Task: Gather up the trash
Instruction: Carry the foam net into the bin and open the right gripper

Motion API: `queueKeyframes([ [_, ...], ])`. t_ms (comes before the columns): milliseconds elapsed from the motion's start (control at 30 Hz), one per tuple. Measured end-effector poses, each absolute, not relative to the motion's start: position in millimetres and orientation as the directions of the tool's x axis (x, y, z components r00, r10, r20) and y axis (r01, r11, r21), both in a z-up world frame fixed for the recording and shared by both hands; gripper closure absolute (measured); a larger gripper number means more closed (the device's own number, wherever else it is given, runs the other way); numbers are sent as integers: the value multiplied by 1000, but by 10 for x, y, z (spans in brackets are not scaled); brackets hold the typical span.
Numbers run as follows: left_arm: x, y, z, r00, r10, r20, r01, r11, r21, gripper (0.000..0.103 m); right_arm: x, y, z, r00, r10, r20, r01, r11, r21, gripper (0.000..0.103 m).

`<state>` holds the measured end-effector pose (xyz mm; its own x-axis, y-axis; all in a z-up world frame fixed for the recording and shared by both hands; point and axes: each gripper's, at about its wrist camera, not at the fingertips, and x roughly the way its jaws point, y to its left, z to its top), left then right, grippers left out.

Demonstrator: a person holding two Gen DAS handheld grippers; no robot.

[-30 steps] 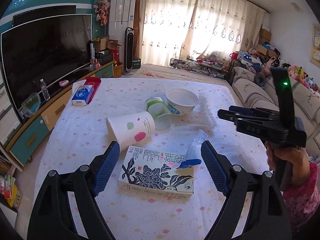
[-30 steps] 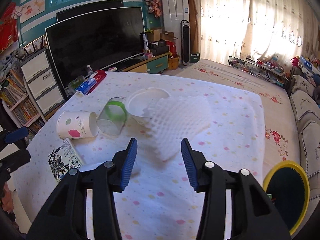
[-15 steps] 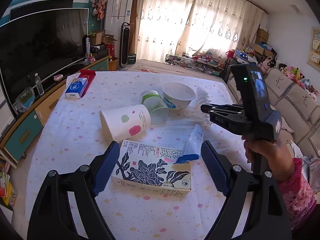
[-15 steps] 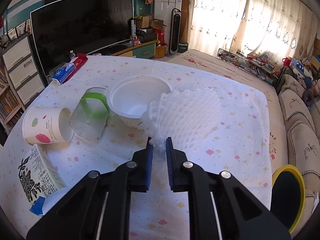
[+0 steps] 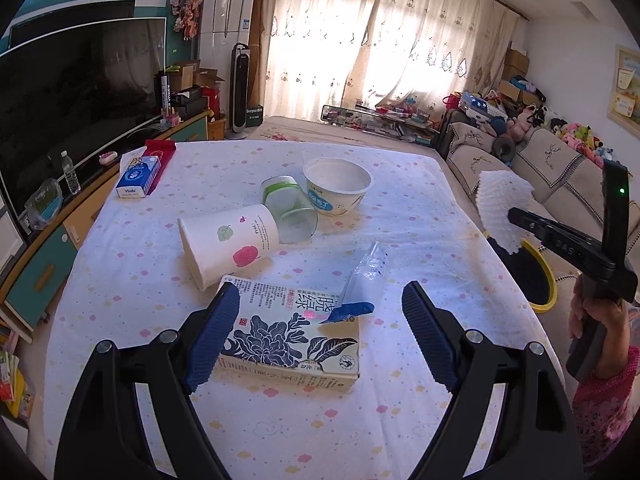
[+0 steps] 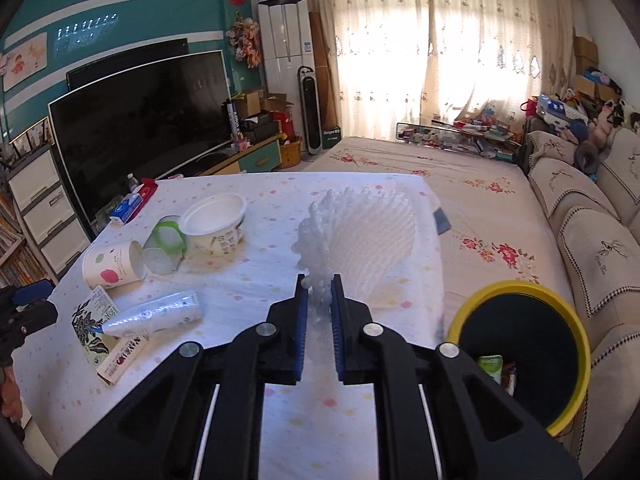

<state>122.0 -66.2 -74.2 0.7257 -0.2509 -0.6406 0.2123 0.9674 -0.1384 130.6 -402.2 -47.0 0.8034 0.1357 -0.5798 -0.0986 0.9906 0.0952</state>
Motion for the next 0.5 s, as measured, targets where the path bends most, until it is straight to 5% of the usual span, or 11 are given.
queueKeyframes([
  [500, 1173, -925, -742, 711, -261, -653, 250, 962, -111, 20, 1119, -5398, -1027, 757, -61, -651, 167, 981, 102, 91],
])
